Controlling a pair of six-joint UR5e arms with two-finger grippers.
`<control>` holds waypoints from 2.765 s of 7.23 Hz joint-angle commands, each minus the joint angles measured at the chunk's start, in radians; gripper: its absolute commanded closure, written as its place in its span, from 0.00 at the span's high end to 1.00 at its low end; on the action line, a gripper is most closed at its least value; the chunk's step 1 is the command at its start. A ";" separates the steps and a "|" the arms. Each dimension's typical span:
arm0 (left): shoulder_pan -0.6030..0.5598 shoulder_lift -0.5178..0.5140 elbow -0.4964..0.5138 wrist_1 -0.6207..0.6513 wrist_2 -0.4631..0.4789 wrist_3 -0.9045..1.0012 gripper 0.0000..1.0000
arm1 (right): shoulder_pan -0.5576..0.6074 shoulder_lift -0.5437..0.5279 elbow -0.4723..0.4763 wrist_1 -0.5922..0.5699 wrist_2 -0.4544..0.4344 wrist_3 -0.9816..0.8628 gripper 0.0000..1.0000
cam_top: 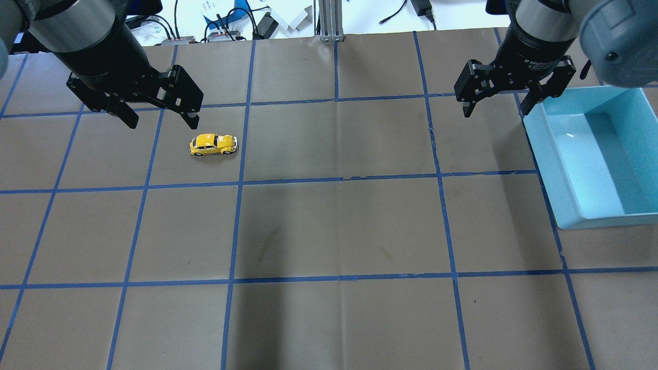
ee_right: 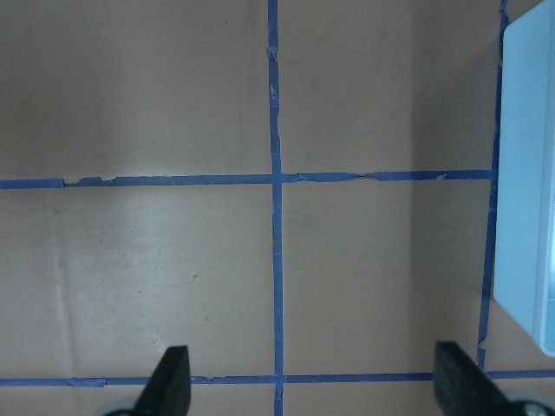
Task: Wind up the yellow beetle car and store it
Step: 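Move the left gripper down over the yellow beetle car, then lower the left gripper and close it on the yellow car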
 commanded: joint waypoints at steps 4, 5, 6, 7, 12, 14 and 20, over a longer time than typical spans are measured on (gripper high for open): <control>0.014 -0.022 -0.006 0.000 -0.005 0.051 1.00 | 0.000 0.000 0.002 0.000 -0.001 -0.002 1.00; 0.015 -0.052 -0.032 0.006 0.003 0.115 1.00 | -0.002 0.000 0.002 0.000 -0.001 -0.002 1.00; 0.017 -0.089 -0.075 0.067 0.008 0.165 1.00 | -0.002 0.000 0.002 0.000 -0.001 -0.002 1.00; 0.015 -0.135 -0.115 0.201 0.008 0.177 1.00 | -0.002 0.000 0.003 0.001 -0.001 -0.003 1.00; 0.012 -0.324 -0.230 0.576 0.032 0.345 1.00 | -0.003 0.000 0.003 0.000 0.001 -0.002 1.00; 0.014 -0.339 -0.243 0.584 0.040 0.632 1.00 | -0.003 0.000 0.003 0.002 -0.001 -0.003 1.00; 0.077 -0.474 -0.201 0.746 0.080 1.593 0.98 | -0.005 0.000 0.002 0.000 -0.001 -0.003 1.00</control>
